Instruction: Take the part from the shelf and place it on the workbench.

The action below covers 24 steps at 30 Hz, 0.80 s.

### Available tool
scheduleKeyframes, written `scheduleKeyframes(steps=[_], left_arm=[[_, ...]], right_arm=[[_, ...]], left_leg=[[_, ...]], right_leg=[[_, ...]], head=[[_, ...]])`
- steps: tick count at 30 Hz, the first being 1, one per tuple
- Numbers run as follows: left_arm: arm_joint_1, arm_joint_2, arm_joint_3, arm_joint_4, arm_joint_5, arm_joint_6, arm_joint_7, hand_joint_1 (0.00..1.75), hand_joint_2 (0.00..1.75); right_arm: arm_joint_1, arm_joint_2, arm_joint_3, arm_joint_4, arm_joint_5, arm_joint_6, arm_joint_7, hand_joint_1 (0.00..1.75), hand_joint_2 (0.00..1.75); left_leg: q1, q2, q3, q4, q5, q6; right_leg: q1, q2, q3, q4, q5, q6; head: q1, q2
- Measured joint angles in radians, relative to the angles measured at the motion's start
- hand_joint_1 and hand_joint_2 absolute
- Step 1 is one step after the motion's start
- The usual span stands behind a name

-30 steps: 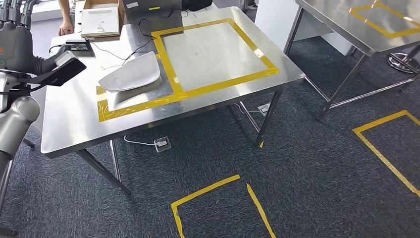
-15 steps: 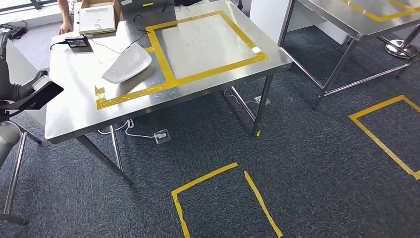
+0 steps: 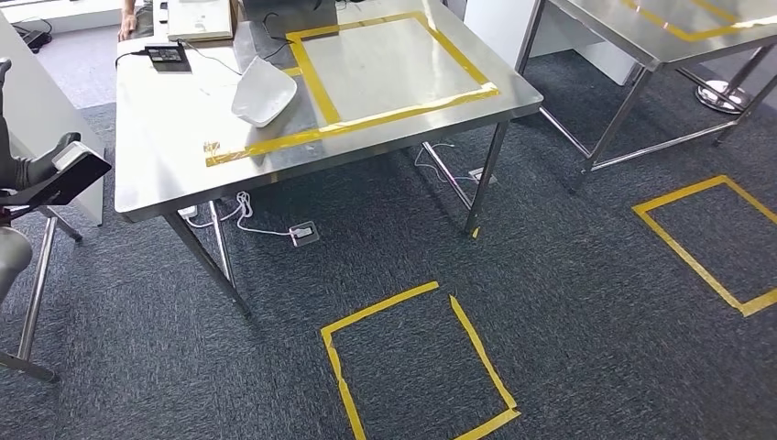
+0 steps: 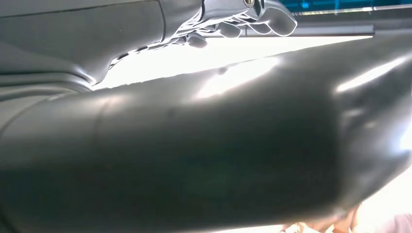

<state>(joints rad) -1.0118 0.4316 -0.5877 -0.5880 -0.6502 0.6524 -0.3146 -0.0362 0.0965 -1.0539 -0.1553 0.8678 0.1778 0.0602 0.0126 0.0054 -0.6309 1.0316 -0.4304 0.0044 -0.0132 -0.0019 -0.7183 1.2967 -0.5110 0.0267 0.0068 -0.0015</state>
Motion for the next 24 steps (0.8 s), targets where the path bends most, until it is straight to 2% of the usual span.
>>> scheduleKeyframes(steps=[1,2,3,4,5,6,8,10,12,13,14,16,17,18,24], left_arm=[[0.005,0.005,0.004,0.000,0.012,-0.002,0.004,0.00,0.00],[0.016,0.014,0.014,0.001,0.030,-0.003,0.005,0.00,0.00],[0.034,0.026,0.030,0.003,0.058,-0.005,0.002,0.00,0.00],[0.058,0.039,0.053,0.009,0.093,-0.012,-0.005,0.00,0.00],[0.087,0.051,0.079,0.019,0.132,-0.026,-0.015,0.00,0.44],[0.121,0.060,0.107,0.035,0.175,-0.048,-0.023,0.00,0.87],[0.195,0.068,0.165,0.077,0.259,-0.103,-0.031,0.00,1.75],[0.285,0.064,0.229,0.129,0.334,-0.152,-0.013,0.00,1.75],[0.389,0.045,0.293,0.179,0.395,-0.195,0.034,0.00,1.75],[0.442,0.029,0.321,0.200,0.417,-0.216,0.058,0.00,1.75],[0.492,0.011,0.345,0.216,0.432,-0.234,0.078,0.00,1.75],[0.574,-0.023,0.380,0.238,0.448,-0.260,0.100,0.00,1.75],[0.606,-0.038,0.392,0.245,0.454,-0.271,0.107,0.00,1.75],[0.631,-0.050,0.403,0.251,0.459,-0.280,0.113,0.00,1.75],[0.733,-0.108,0.447,0.268,0.487,-0.332,0.142,0.00,1.75]], right_arm=[[-0.001,0.000,0.000,0.000,0.000,0.000,0.001,0.00,0.00],[-0.003,-0.001,-0.001,0.000,0.000,0.000,0.003,0.00,0.00],[-0.005,-0.001,-0.001,0.000,0.000,0.000,0.007,0.00,0.00],[-0.005,-0.002,-0.003,0.000,-0.002,-0.001,0.013,0.00,0.00],[-0.004,-0.002,-0.005,0.000,-0.004,-0.002,0.022,0.00,0.44],[-0.002,-0.002,-0.007,0.000,-0.006,-0.004,0.031,0.00,0.87],[0.002,-0.001,-0.012,0.000,-0.010,-0.008,0.048,0.00,1.75],[0.002,0.000,-0.018,0.000,-0.013,-0.009,0.059,0.00,1.75],[0.003,0.000,-0.019,0.000,-0.020,-0.006,0.065,0.00,1.75],[0.006,-0.001,-0.013,0.000,-0.028,-0.005,0.066,0.00,1.75],[0.010,-0.002,-0.001,-0.001,-0.041,-0.006,0.065,0.00,1.75],[0.017,-0.004,0.034,-0.005,-0.076,-0.012,0.059,0.00,1.75],[0.019,-0.006,0.054,-0.008,-0.095,-0.016,0.056,0.00,1.75],[0.020,-0.008,0.074,-0.012,-0.114,-0.020,0.053,0.00,1.75],[0.038,-0.022,0.192,-0.038,-0.220,-0.042,0.036,0.00,1.75]], left_leg=[[0.000,0.000,-0.012,0.001,0.010,-0.003],[-0.002,0.002,-0.021,0.002,0.019,-0.007],[-0.004,0.006,-0.026,0.001,0.026,-0.013],[-0.005,0.011,-0.027,-0.001,0.032,-0.019],[-0.007,0.017,-0.025,-0.006,0.038,-0.026],[-0.007,0.022,-0.023,-0.012,0.039,-0.028],[-0.009,0.026,-0.021,-0.021,0.017,-0.024],[-0.013,0.027,-0.021,-0.024,-0.017,-0.022],[-0.016,0.027,-0.017,-0.026,-0.026,-0.019],[-0.016,0.026,-0.016,-0.030,-0.011,-0.013],[-0.015,0.026,-0.016,-0.036,0.024,-0.011],[-0.009,0.024,-0.021,-0.047,0.078,-0.028],[-0.006,0.023,-0.025,-0.050,0.092,-0.036],[-0.005,0.021,-0.029,-0.050,0.088,-0.044],[-0.005,0.014,-0.039,-0.048,0.092,-0.041]], right_leg=[[0.002,0.001,0.053,-0.059,0.016,-0.007],[0.006,0.002,0.112,-0.134,0.012,-0.015],[0.010,0.003,0.157,-0.197,0.001,-0.023],[0.014,0.005,0.187,-0.242,-0.014,-0.030],[0.016,0.006,0.199,-0.267,-0.022,-0.035],[0.015,0.007,0.198,-0.272,-0.019,-0.036],[0.011,0.007,0.197,-0.281,-0.014,-0.036],[0.007,0.007,0.195,-0.283,-0.008,-0.038],[0.005,0.007,0.191,-0.283,0.001,-0.047],[0.006,0.007,0.188,-0.283,0.005,-0.050],[0.009,0.006,0.186,-0.281,0.007,-0.052],[0.015,0.001,0.178,-0.278,0.008,-0.054],[0.017,-0.001,0.174,-0.277,0.009,-0.055],[0.019,-0.003,0.170,-0.276,0.010,-0.056],[0.020,-0.012,0.165,-0.276,0.009,-0.056]], head=[[0.000,0.000],[0.000,0.000],[0.000,0.000],[0.000,0.000],[-0.001,0.000],[-0.001,0.000],[-0.001,0.000],[-0.001,0.000],[-0.002,0.000],[-0.002,0.000],[-0.002,0.000],[-0.001,0.000],[-0.001,0.000],[-0.001,0.000],[-0.001,0.000]])
